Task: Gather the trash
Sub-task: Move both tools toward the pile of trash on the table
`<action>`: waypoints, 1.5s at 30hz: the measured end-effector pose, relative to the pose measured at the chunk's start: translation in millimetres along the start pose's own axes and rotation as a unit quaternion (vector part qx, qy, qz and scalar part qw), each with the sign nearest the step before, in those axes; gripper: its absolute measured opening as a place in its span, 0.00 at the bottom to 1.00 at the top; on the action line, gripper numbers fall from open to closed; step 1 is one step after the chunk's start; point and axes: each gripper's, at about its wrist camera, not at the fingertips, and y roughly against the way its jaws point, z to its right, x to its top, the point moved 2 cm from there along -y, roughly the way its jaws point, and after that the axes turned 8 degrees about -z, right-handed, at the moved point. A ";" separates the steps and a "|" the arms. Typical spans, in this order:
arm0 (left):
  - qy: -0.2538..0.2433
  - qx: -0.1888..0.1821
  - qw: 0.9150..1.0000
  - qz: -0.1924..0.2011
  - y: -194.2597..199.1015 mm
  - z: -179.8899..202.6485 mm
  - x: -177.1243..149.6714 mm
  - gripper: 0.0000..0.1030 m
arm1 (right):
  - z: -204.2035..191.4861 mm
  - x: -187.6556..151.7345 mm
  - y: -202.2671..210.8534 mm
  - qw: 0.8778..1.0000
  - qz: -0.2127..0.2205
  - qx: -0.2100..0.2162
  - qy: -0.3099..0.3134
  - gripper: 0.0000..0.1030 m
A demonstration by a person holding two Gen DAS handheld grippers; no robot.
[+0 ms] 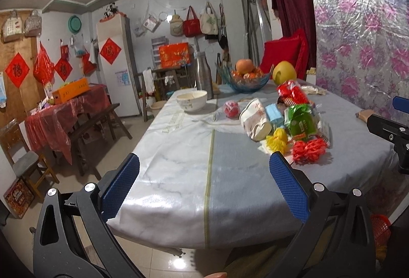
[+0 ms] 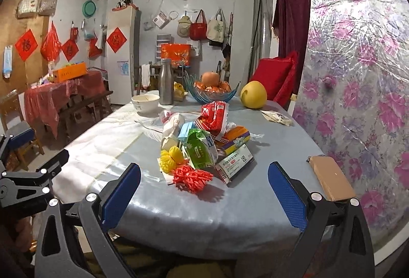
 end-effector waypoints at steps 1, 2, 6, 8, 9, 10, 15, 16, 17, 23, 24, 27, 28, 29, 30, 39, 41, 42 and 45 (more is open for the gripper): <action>0.000 0.001 1.000 -0.008 -5.6 0.4 -1.3 0.95 | -0.1 -0.3 -4.2 1.000 -0.002 0.001 -0.003 0.95; 0.000 0.001 1.000 -0.014 -9.0 0.5 -2.9 0.95 | 1.4 -1.8 -6.8 1.000 -0.004 0.004 -0.006 0.95; -0.006 0.006 1.000 -0.030 -19.8 4.8 -7.6 0.95 | 5.1 -7.6 -18.0 0.999 -0.015 0.022 -0.023 0.95; -0.010 0.007 0.999 -0.034 -22.4 8.2 -9.6 0.95 | 6.4 -10.5 -22.3 0.999 -0.021 0.029 -0.026 0.95; -0.012 0.007 0.999 -0.036 -23.5 9.7 -10.3 0.95 | 6.7 -11.7 -23.5 0.999 -0.022 0.029 -0.026 0.95; -0.014 0.007 0.999 -0.037 -24.0 10.1 -10.4 0.95 | 7.1 -12.8 -24.0 0.999 -0.021 0.029 -0.026 0.95; -0.018 0.007 0.999 -0.043 -26.4 12.3 -10.8 0.95 | 0.6 -15.3 -25.6 0.999 -0.021 0.033 -0.030 0.95; -0.018 0.007 0.999 -0.044 -26.8 12.2 -10.8 0.95 | 0.4 -16.2 -26.3 0.999 -0.021 0.035 -0.030 0.95; -0.018 0.008 0.999 -0.045 -27.3 12.1 -10.8 0.95 | -0.1 -17.2 -27.1 0.999 -0.022 0.036 -0.031 0.95; -0.019 0.007 0.999 -0.046 -27.9 11.9 -11.4 0.95 | 0.5 -17.9 -28.5 0.998 -0.026 0.042 -0.032 0.95; -0.019 0.007 0.999 -0.047 -28.3 11.6 -11.7 0.95 | 0.0 -18.2 -28.9 0.998 -0.026 0.043 -0.032 0.95; -0.018 0.005 0.999 -0.049 -29.6 11.8 -12.8 0.95 | -2.4 -19.4 -30.9 0.998 -0.029 0.044 -0.031 0.95; -0.017 0.004 0.999 -0.050 -30.2 11.0 -13.3 0.95 | -3.5 -19.9 -31.6 0.998 -0.031 0.044 -0.030 0.95; -0.016 0.004 0.999 -0.051 -30.9 10.8 -13.9 0.95 | -0.4 -17.4 -31.3 0.998 -0.032 0.045 -0.031 0.95; -0.015 0.003 0.999 -0.052 -31.6 10.5 -13.7 0.95 | -1.5 -17.8 -32.7 0.998 -0.034 0.044 -0.029 0.95; -0.012 0.001 0.998 -0.065 -36.4 9.5 -13.8 0.95 | -1.9 -19.1 -37.2 0.998 -0.044 0.039 -0.027 0.95; -0.012 0.000 0.998 -0.068 -37.4 10.3 -13.3 0.95 | -0.1 -19.9 -37.0 0.998 -0.044 0.039 -0.029 0.95; -0.012 -0.001 0.998 -0.069 -38.1 10.9 -13.1 0.95 | 0.6 -20.4 -37.1 0.998 -0.044 0.039 -0.030 0.95; -0.014 -0.003 0.997 -0.074 -39.7 13.1 -13.7 0.95 | 2.9 -21.0 -37.3 0.998 -0.044 0.040 -0.032 0.95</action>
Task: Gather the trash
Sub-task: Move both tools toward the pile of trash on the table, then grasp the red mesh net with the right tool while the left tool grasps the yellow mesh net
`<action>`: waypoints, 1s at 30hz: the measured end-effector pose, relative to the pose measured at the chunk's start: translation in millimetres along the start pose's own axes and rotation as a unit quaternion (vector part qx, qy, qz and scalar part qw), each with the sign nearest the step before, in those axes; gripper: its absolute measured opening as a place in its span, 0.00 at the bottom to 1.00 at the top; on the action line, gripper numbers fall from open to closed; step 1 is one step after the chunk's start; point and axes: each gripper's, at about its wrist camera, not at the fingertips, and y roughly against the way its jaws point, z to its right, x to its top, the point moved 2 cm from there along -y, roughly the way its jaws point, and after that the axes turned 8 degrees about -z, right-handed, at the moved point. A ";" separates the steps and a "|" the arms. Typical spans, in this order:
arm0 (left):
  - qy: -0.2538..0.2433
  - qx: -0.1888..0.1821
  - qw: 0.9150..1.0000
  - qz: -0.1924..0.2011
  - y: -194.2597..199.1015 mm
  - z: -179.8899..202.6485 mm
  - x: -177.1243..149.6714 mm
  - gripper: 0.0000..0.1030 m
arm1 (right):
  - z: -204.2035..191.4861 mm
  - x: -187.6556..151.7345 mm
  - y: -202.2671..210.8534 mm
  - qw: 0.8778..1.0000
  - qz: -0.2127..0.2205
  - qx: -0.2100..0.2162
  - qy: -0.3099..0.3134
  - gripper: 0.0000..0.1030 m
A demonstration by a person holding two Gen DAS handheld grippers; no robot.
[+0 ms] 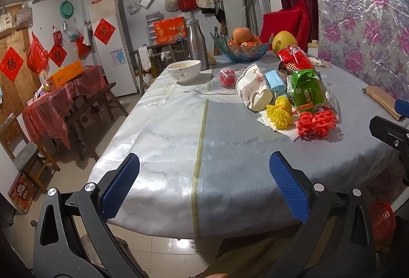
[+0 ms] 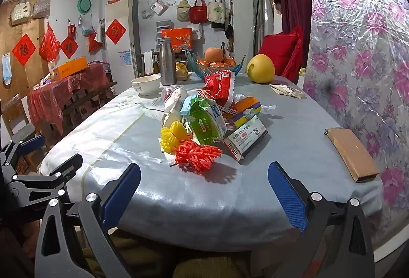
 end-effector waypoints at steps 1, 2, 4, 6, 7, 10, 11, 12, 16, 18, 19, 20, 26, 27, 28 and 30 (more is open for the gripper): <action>0.000 -0.001 1.000 -0.001 -0.7 0.8 0.2 0.95 | 0.1 -0.5 0.2 1.000 0.000 0.001 0.000 0.95; -0.001 -0.001 1.000 -0.002 -1.3 1.5 0.2 0.95 | 0.9 -0.8 0.0 1.000 0.000 0.001 -0.001 0.95; -0.002 -0.001 1.000 -0.004 -2.4 2.6 -0.2 0.95 | 2.3 -1.3 -0.2 1.000 0.000 0.000 -0.002 0.95; -0.003 -0.001 1.000 -0.007 -3.7 3.2 -0.5 0.95 | 3.9 -1.7 -1.6 1.000 -0.001 0.000 -0.004 0.95; -0.004 -0.002 1.000 -0.009 -5.2 3.7 -0.5 0.95 | 4.2 -2.2 -2.2 1.000 -0.002 0.000 -0.005 0.95; -0.004 -0.005 1.000 -0.016 -8.9 4.0 -1.1 0.95 | 5.7 -3.3 -4.5 1.000 -0.005 0.000 -0.006 0.95; -0.003 -0.006 1.000 -0.018 -10.2 4.3 -1.5 0.95 | 6.1 -3.5 -5.3 1.000 -0.006 0.000 -0.007 0.95; -0.003 -0.007 1.000 -0.020 -11.8 4.5 -1.5 0.95 | 6.7 -3.9 -6.5 1.000 -0.007 0.000 -0.007 0.95; -0.002 -0.011 0.999 -0.033 -21.3 6.7 -2.4 0.95 | 9.4 -6.0 -14.0 1.000 -0.015 -0.001 -0.011 0.95; -0.002 -0.013 0.999 -0.039 -26.3 7.4 -3.1 0.95 | 11.1 -6.9 -18.3 1.000 -0.020 -0.001 -0.013 0.95; -0.001 -0.014 0.999 -0.043 -29.3 7.6 -3.5 0.95 | 12.3 -7.3 -20.7 1.000 -0.022 -0.002 -0.014 0.95; -0.001 -0.016 0.999 -0.047 -31.8 7.6 -3.4 0.95 | 13.4 -7.8 -23.2 1.000 -0.024 -0.002 -0.016 0.95; 0.006 -0.035 0.996 -0.078 -55.8 7.7 -2.4 0.95 | 35.8 -9.5 -45.7 0.998 -0.042 0.012 -0.046 0.95; 0.005 -0.034 0.996 -0.081 -59.5 8.4 -2.1 0.95 | 39.1 -10.1 -48.8 0.998 -0.044 0.016 -0.050 0.95; 0.004 -0.033 0.996 -0.085 -66.0 9.6 -1.1 0.95 | 43.3 -9.7 -54.5 0.997 -0.047 0.019 -0.055 0.95; 0.002 -0.032 0.995 -0.093 -76.4 11.3 1.9 0.95 | 48.1 -7.4 -66.0 0.997 -0.054 0.021 -0.059 0.95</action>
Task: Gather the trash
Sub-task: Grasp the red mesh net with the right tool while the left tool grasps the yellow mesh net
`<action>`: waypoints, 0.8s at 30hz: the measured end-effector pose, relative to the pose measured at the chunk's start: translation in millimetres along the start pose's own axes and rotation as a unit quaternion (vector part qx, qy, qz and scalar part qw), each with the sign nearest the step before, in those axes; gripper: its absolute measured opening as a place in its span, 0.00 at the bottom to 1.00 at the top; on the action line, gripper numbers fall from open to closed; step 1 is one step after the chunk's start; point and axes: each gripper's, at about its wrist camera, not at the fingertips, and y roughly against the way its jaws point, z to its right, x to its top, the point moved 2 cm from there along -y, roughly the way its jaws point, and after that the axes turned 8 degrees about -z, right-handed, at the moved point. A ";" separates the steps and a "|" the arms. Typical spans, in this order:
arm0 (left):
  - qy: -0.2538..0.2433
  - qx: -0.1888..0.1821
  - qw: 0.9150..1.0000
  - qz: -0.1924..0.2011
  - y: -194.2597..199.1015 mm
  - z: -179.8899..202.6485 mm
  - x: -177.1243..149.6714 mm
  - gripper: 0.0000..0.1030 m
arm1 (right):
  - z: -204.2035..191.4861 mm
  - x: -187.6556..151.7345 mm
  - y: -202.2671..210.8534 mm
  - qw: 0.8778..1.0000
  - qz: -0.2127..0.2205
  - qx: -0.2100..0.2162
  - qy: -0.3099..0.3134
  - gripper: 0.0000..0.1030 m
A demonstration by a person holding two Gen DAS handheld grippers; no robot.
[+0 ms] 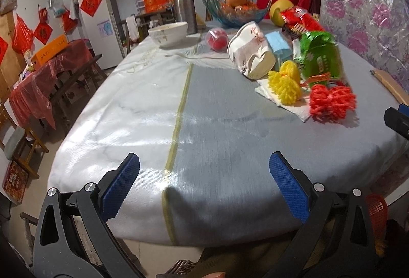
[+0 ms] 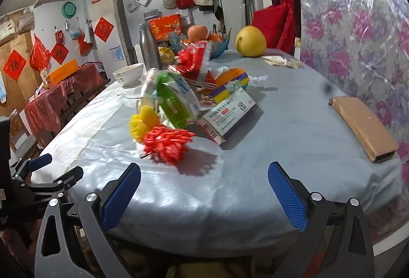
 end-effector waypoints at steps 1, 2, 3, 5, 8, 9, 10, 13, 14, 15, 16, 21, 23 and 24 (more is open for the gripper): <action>-0.001 -0.003 1.000 -0.006 -7.2 1.0 4.5 0.95 | 1.3 2.5 -5.2 1.000 -0.004 0.003 0.000 0.94; -0.001 -0.005 1.000 -0.009 -11.4 1.0 6.1 0.95 | 1.4 4.8 -11.3 1.000 -0.010 0.008 0.000 0.92; -0.001 -0.008 1.000 -0.014 -18.3 2.2 10.4 0.95 | 0.4 7.5 -19.1 1.000 -0.018 0.018 0.001 0.90; -0.002 -0.011 1.000 -0.023 -28.2 4.2 15.8 0.95 | -4.7 10.8 -30.5 0.999 -0.030 0.037 0.005 0.84; 0.007 -0.022 0.999 -0.031 -40.9 3.8 22.7 0.95 | -21.2 18.3 -50.0 0.996 -0.046 0.069 0.024 0.80; 0.009 -0.027 0.999 -0.032 -42.9 3.1 24.7 0.95 | -25.2 20.5 -54.7 0.996 -0.049 0.073 0.029 0.79; 0.011 -0.029 0.999 -0.033 -45.1 3.5 26.6 0.95 | -30.1 23.1 -61.0 0.995 -0.055 0.077 0.033 0.77; 0.024 -0.043 0.999 -0.022 -48.1 -0.5 25.3 0.95 | -41.5 31.8 -79.6 0.993 -0.066 0.087 0.041 0.73; 0.022 -0.041 0.999 -0.010 -47.2 0.1 23.2 0.95 | -43.3 33.3 -83.0 0.993 -0.069 0.087 0.042 0.66; 0.024 -0.041 0.999 0.001 -45.9 0.1 21.1 0.95 | -45.6 35.0 -87.2 0.993 -0.070 0.086 0.044 0.60; 0.022 -0.040 0.999 0.010 -44.6 0.3 19.2 0.95 | -47.3 35.7 -87.0 0.993 -0.063 0.086 0.047 0.42; 0.017 -0.043 0.999 0.010 -45.7 0.9 23.5 0.95 | -48.5 33.9 -68.7 0.992 -0.041 0.103 0.053 0.28; 0.013 -0.045 0.999 0.006 -47.1 0.5 25.5 0.95 | -46.2 32.5 -58.4 0.992 -0.033 0.107 0.053 0.27; 0.012 -0.047 0.999 0.003 -47.3 0.1 26.8 0.95 | -43.2 31.9 -52.7 0.992 -0.029 0.108 0.050 0.27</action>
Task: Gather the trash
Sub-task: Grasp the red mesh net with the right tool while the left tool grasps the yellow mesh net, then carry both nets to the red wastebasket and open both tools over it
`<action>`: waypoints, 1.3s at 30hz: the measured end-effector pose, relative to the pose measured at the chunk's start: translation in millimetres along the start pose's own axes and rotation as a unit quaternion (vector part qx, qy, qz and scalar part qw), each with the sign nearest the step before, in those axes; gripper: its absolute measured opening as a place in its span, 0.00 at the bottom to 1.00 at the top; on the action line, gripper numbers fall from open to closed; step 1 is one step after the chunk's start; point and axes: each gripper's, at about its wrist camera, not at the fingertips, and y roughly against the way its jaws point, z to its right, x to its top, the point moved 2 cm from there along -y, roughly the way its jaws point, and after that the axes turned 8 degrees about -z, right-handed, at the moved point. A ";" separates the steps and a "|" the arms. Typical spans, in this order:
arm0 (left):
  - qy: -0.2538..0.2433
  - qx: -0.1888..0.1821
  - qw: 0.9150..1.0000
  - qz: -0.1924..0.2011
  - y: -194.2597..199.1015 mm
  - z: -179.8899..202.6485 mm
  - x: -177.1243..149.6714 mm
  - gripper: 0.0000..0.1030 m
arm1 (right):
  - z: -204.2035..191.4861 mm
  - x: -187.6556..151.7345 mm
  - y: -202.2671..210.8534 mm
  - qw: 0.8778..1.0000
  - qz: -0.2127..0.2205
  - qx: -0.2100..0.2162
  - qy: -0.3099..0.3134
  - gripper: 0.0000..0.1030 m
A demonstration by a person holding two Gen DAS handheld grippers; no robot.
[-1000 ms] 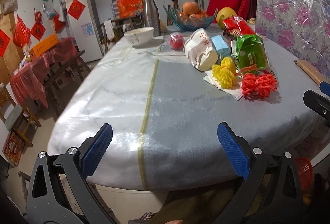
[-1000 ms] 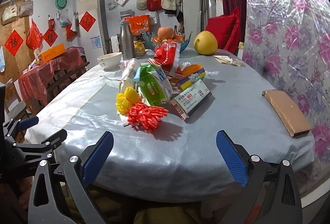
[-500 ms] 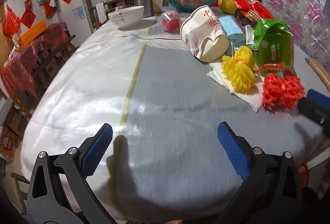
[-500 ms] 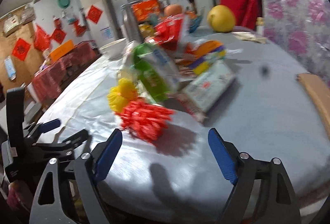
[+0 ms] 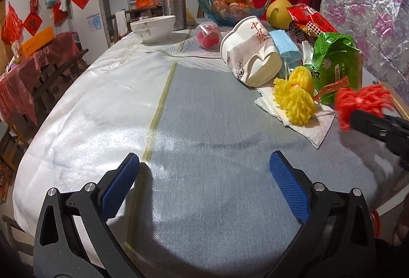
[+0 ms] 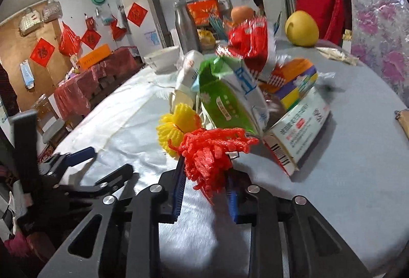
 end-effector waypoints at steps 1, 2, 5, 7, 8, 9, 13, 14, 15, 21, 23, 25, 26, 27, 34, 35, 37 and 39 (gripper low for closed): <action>-0.001 -0.001 1.000 -0.002 -0.5 0.1 0.4 0.94 | 3.8 -1.7 6.5 1.000 0.004 0.000 -0.004 0.27; -0.002 -0.004 1.000 -0.006 -1.2 0.1 1.8 0.94 | 6.2 -3.8 11.9 1.000 0.009 -0.001 -0.008 0.27; -0.006 -0.018 1.000 -0.006 1.2 2.5 6.0 0.94 | 22.2 -11.9 27.6 0.999 0.022 -0.006 -0.028 0.28; -0.009 -0.025 1.000 0.002 4.4 4.3 10.9 0.94 | 33.9 -18.2 35.9 0.998 0.030 -0.011 -0.046 0.28; -0.012 -0.031 0.999 0.008 6.5 5.9 13.6 0.94 | 40.6 -20.7 38.5 0.998 0.032 -0.015 -0.056 0.28; -0.016 -0.037 0.999 0.014 8.5 8.7 18.6 0.94 | 45.1 -22.4 39.0 0.997 0.032 -0.017 -0.061 0.28; -0.041 -0.060 0.997 0.017 6.5 27.4 34.1 0.94 | 63.2 -29.6 39.6 0.996 0.031 -0.016 -0.082 0.28; -0.048 -0.066 0.997 0.017 4.8 33.9 37.9 0.94 | 65.2 -30.8 39.6 0.996 0.031 -0.014 -0.085 0.28; -0.052 -0.070 0.996 0.018 4.2 38.5 41.0 0.94 | 67.1 -31.6 40.1 0.996 0.032 -0.012 -0.088 0.28; -0.081 -0.078 0.994 0.004 -22.3 69.9 62.4 0.94 | 72.2 -35.0 41.2 0.995 0.033 -0.009 -0.094 0.29; -0.078 -0.093 0.992 -0.014 -28.3 71.9 65.1 0.74 | 74.1 -35.7 41.9 0.995 0.033 -0.010 -0.096 0.29; -0.079 -0.101 0.992 -0.021 -29.5 73.3 65.0 0.59 | 76.5 -36.2 44.6 0.994 0.036 -0.012 -0.099 0.29; -0.083 -0.108 0.990 -0.024 -29.4 74.3 63.6 0.46 | 77.5 -36.2 46.7 0.994 0.038 -0.013 -0.100 0.29; -0.086 -0.115 0.989 -0.027 -29.0 75.5 62.0 0.41 | 77.7 -36.3 48.8 0.994 0.041 -0.013 -0.101 0.29; -0.080 -0.150 0.985 0.004 12.7 73.8 46.1 0.38 | 82.8 -43.4 81.5 0.992 0.066 -0.023 -0.107 0.29; -0.081 -0.153 0.985 0.007 19.2 74.6 45.1 0.38 | 84.8 -46.5 92.8 0.991 0.071 -0.030 -0.107 0.29; -0.092 -0.160 0.983 0.020 38.1 78.6 41.6 0.38 | 89.3 -52.7 112.7 0.990 0.077 -0.044 -0.110 0.29; -0.106 -0.174 0.979 0.030 54.1 86.9 37.1 0.38 | 99.1 -63.6 135.8 0.988 0.079 -0.066 -0.118 0.29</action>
